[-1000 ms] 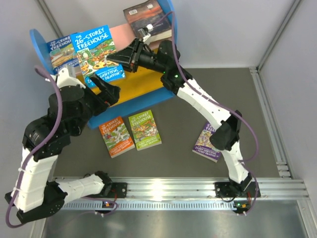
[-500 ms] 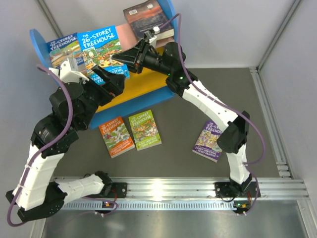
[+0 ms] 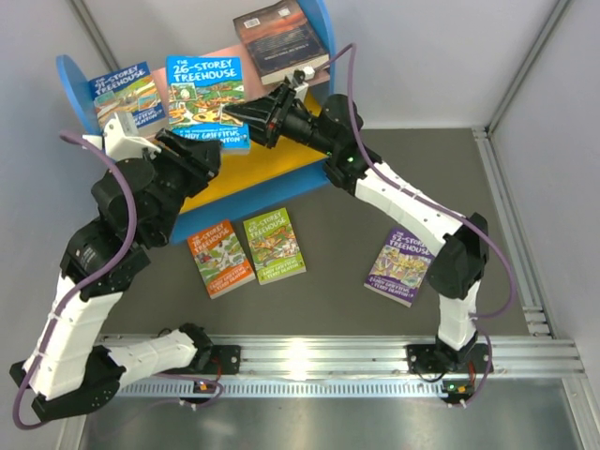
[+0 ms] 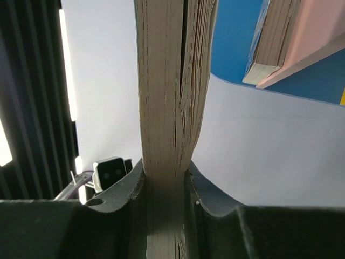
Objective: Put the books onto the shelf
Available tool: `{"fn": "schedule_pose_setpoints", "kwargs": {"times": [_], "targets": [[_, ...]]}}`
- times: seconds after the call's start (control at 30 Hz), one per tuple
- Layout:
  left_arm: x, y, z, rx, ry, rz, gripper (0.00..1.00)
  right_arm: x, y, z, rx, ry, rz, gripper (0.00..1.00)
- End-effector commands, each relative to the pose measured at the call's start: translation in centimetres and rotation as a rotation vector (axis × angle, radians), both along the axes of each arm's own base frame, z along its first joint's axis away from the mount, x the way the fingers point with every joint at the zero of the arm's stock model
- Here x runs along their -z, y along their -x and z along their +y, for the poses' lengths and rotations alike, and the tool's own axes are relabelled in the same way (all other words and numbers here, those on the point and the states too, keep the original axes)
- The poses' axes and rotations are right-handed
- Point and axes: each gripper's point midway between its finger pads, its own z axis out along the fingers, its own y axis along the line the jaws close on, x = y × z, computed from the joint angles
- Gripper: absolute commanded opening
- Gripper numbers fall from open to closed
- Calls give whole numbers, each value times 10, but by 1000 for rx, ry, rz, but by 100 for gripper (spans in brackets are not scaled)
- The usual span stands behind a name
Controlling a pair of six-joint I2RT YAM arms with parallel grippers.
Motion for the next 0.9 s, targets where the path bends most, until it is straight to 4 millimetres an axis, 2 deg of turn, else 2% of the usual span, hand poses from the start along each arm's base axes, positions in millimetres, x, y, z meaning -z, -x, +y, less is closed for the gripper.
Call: {"fn": "schedule_pose_setpoints", "kwargs": {"times": [0.0, 0.07, 0.1, 0.23, 0.27, 0.3, 0.37, 0.4, 0.43, 0.47, 0.5, 0.53, 0.63, 0.7, 0.73, 0.83, 0.87], "targets": [[-30, -16, 1, -67, 90, -103, 49, -81, 85, -43, -173, -176, -184, 0], [-32, -18, -3, -61, 107, -113, 40, -81, 87, -44, -176, -178, -178, 0], [-33, -20, -5, -60, 112, -115, 32, -82, 88, -45, -181, -185, -176, 0], [-32, -26, -8, -66, 120, -124, 17, -84, 99, -42, -219, -205, -165, 0], [-33, -26, -7, -70, 122, -127, 7, -85, 102, -41, -231, -210, -157, 0], [-34, -28, -7, -78, 123, -135, 0, -86, 105, -41, -239, -220, -158, 0], [-35, -31, -9, -81, 128, -145, 0, -85, 111, -37, -265, -235, -130, 0], [-37, -33, -10, -81, 139, -155, 1, -89, 114, -38, -273, -260, -134, 0], [-38, -34, -13, -75, 143, -160, 28, -89, 116, -37, -283, -269, -125, 0], [-38, -35, -14, -72, 145, -162, 38, -90, 117, -37, -293, -282, -106, 0], [-37, -37, -16, -70, 149, -157, 42, -90, 117, -37, -297, -288, -98, 0], [-35, -37, -18, -67, 149, -153, 50, -93, 117, -39, -300, -297, -95, 0], [-29, -40, -18, -73, 159, -146, 56, -95, 118, -41, -305, -306, -95, 0], [-25, -39, -18, -78, 169, -144, 55, -95, 120, -41, -314, -309, -91, 0], [-25, -40, -17, -84, 175, -148, 52, -94, 119, -41, -316, -306, -88, 0], [-25, -39, -14, -96, 182, -150, 24, -90, 120, -42, -317, -297, -85, 0], [-26, -38, -13, -99, 181, -151, 4, -89, 120, -42, -318, -294, -84, 0]]}}
